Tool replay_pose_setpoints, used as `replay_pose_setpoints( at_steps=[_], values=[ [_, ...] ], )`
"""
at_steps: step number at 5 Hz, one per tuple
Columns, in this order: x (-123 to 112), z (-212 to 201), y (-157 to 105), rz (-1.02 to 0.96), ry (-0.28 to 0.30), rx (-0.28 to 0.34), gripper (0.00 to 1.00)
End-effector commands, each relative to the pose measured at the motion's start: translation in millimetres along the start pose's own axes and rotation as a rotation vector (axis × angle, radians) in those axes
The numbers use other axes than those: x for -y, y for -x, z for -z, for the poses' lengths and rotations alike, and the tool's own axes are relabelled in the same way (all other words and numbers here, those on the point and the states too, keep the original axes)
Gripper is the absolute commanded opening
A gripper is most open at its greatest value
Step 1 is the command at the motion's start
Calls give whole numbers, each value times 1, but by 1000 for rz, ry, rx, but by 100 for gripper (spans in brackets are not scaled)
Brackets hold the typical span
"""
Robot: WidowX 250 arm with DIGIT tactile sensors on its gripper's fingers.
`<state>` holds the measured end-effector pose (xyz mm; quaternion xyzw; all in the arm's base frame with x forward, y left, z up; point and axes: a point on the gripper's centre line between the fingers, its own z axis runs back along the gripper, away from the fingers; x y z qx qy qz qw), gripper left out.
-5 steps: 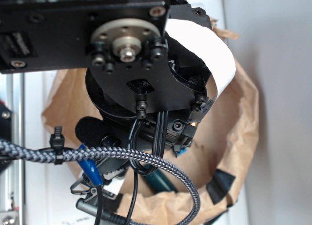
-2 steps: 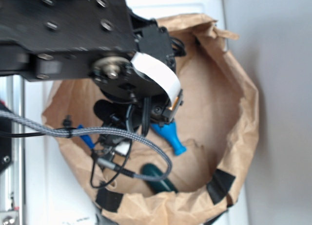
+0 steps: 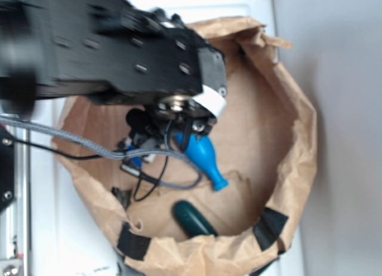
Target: Grab the green animal.
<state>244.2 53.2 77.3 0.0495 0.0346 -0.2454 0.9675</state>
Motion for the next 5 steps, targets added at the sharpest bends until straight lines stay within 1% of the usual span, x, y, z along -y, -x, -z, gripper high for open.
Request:
replay_pose_setpoints(
  at_steps=[1, 2, 3, 4, 5],
  values=[
    [-7, 9, 23, 81, -66, -188, 100],
    [-9, 37, 27, 82, -118, -185, 100],
    [-2, 61, 30, 116, -63, -122, 100],
    [8, 80, 39, 130, -108, -126, 100],
    [14, 66, 45, 109, -72, -102, 0]
  ],
)
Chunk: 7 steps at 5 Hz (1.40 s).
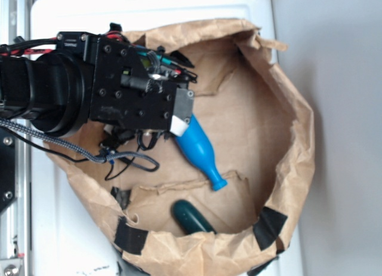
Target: Grab the green animal.
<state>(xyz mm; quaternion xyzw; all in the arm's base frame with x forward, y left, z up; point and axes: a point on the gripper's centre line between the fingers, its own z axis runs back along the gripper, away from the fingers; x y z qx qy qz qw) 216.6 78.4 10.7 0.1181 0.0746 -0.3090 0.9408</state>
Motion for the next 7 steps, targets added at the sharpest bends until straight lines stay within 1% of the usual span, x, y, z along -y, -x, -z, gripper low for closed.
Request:
replay_pose_setpoints(
  at_steps=[1, 2, 3, 4, 5, 6, 7],
  values=[
    [23, -30, 20, -35, 94, 45, 0],
    [29, -75, 28, -46, 170, 120, 0],
    [18, -108, 6, -57, 229, 167, 0],
    [12, -137, -8, -63, 280, 199, 0],
    [7, -149, -13, -65, 306, 220, 0],
    [7, -149, -16, -61, 297, 211, 7],
    [3, -138, -14, -62, 263, 167, 100]
  ],
)
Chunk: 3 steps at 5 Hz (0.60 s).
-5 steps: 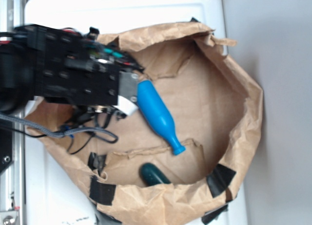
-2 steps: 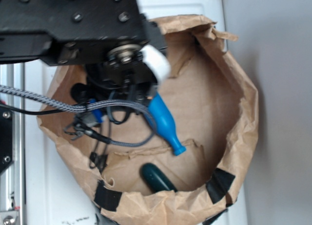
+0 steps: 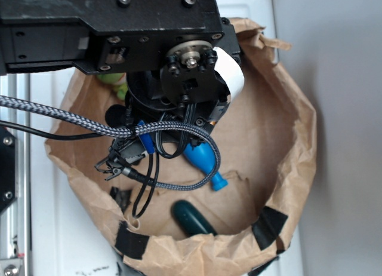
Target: Grab the green animal.
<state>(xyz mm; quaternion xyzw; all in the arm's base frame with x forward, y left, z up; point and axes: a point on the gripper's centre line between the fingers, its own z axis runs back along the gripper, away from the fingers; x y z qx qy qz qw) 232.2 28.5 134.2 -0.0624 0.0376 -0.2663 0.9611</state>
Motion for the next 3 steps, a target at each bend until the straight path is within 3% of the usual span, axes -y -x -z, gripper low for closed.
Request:
replay_pose_setpoints(
  at_steps=[1, 3],
  values=[
    [-17, 12, 10, 10, -132, -76, 100],
    [-39, 59, 29, 38, -281, -161, 100]
  ],
)
